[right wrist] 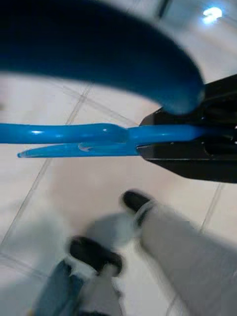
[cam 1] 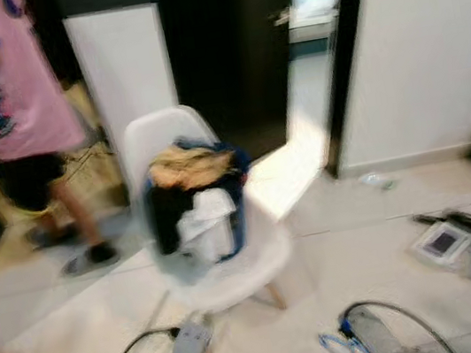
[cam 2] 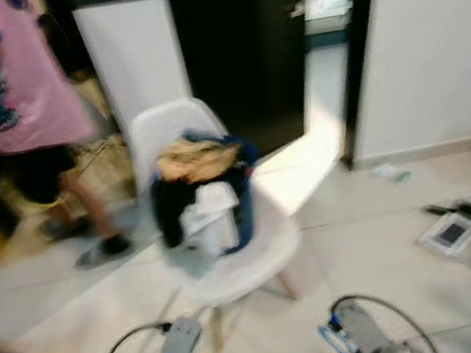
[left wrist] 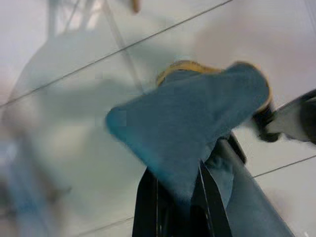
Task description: Hang hanger
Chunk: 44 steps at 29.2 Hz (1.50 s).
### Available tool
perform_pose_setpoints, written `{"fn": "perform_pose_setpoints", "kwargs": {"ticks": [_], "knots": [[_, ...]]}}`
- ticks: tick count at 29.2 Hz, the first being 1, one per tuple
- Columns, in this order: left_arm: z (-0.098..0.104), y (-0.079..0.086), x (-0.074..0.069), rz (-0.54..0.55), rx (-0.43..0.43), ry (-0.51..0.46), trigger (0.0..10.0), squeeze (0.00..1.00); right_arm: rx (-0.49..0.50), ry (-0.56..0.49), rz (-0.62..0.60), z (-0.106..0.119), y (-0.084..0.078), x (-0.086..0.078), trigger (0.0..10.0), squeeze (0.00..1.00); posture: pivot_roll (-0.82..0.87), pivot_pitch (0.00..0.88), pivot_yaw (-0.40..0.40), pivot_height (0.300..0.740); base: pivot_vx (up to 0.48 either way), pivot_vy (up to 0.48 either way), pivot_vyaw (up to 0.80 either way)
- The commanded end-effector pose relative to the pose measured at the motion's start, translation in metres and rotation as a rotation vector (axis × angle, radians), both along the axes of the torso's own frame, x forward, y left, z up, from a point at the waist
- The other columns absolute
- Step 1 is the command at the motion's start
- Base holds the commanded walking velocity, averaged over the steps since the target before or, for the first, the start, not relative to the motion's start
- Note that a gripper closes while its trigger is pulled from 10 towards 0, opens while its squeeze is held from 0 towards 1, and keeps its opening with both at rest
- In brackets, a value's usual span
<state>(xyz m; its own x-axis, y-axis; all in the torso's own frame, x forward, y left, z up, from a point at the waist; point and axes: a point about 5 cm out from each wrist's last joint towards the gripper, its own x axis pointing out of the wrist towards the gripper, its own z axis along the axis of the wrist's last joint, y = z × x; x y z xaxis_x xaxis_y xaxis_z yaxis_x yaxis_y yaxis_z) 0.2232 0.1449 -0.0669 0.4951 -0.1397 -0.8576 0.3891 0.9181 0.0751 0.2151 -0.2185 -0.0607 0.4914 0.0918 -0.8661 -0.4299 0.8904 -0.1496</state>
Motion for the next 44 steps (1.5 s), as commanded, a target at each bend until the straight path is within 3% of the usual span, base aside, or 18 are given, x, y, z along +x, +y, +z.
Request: {"fn": "perform_pose_setpoints", "kwargs": {"ticks": [1,44], "knots": [[0.0024,0.0010,0.0039,-0.006,0.005,-0.014,10.0,0.00,0.006,-0.009,0.005,0.0014,0.0023,0.0031,10.0,0.00,-0.01,0.000,-0.012,0.740,0.000,0.000,0.77],[0.0023,0.0018,0.0039,0.017,0.011,-0.025,10.0,0.00,0.023,-0.028,-0.006,0.0019,0.0027,0.0037,10.0,0.00,-0.01,0.000,-0.012,0.740,0.000,0.000,0.77]]}}
